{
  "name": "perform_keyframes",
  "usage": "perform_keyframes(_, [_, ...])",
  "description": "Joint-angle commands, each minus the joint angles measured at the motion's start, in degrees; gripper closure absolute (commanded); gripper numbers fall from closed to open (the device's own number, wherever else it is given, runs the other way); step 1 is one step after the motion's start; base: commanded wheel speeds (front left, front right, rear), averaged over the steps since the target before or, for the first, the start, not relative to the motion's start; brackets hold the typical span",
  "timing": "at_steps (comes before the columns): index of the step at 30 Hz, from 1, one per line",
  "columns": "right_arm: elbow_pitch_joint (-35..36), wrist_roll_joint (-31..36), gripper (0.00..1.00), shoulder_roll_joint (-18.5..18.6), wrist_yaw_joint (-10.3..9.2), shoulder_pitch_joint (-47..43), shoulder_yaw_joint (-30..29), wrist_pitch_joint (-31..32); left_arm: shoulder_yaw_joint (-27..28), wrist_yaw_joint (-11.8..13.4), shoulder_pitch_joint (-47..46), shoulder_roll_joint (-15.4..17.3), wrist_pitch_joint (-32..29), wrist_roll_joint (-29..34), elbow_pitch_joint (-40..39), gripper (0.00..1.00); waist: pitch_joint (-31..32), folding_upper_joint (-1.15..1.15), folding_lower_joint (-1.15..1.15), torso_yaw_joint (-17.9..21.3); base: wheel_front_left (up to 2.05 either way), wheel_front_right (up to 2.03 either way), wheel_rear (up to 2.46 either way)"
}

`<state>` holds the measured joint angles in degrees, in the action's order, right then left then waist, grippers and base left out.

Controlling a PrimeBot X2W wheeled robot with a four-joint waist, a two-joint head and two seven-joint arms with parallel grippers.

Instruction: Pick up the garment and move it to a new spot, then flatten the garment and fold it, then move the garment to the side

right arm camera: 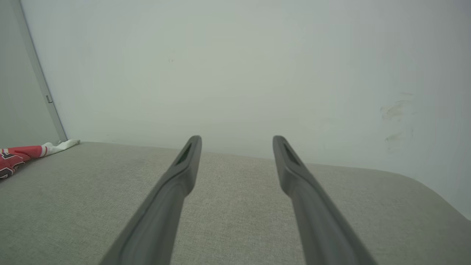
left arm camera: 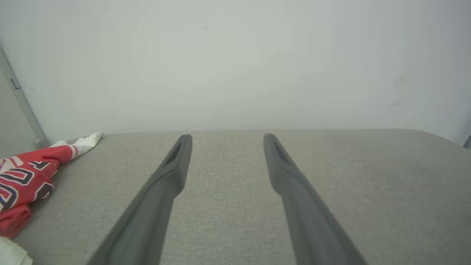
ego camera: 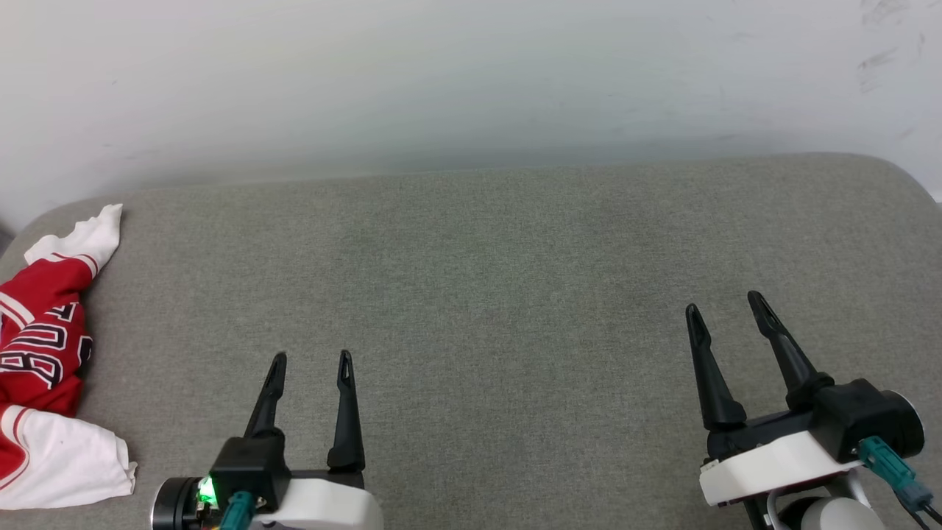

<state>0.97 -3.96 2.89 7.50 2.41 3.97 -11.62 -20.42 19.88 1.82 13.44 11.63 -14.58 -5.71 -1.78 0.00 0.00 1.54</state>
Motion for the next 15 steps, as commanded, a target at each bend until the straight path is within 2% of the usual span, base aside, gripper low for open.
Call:
perform_keyframes(1, [0.5, 0.4, 0.0, 0.0, -0.02, 0.2, 0.1, -0.6, 0.1, -0.3, -0.4, -0.7, 0.5, -0.6, -1.2, 0.0, 0.0, 0.0, 0.0, 0.0, 0.0, 0.0, 0.0])
perform_keyframes(9, [-0.4, -6.9, 0.0, 0.0, -0.02, -0.8, -0.9, -1.5, 7.2, -8.4, 2.2, -4.8, 1.5, -0.7, -2.3, 0.0, 0.0, 0.0, 0.0, 0.2, 0.0, 0.0, 0.0])
perform_keyframes(15, [-2.9, -9.4, 0.0, 0.0, -0.02, -1.3, -0.1, -2.1, 12.4, -16.2, 3.9, -8.1, 2.1, 1.7, -1.1, 0.0, 0.1, 0.0, 0.0, 0.4, 0.0, 0.0, 0.0])
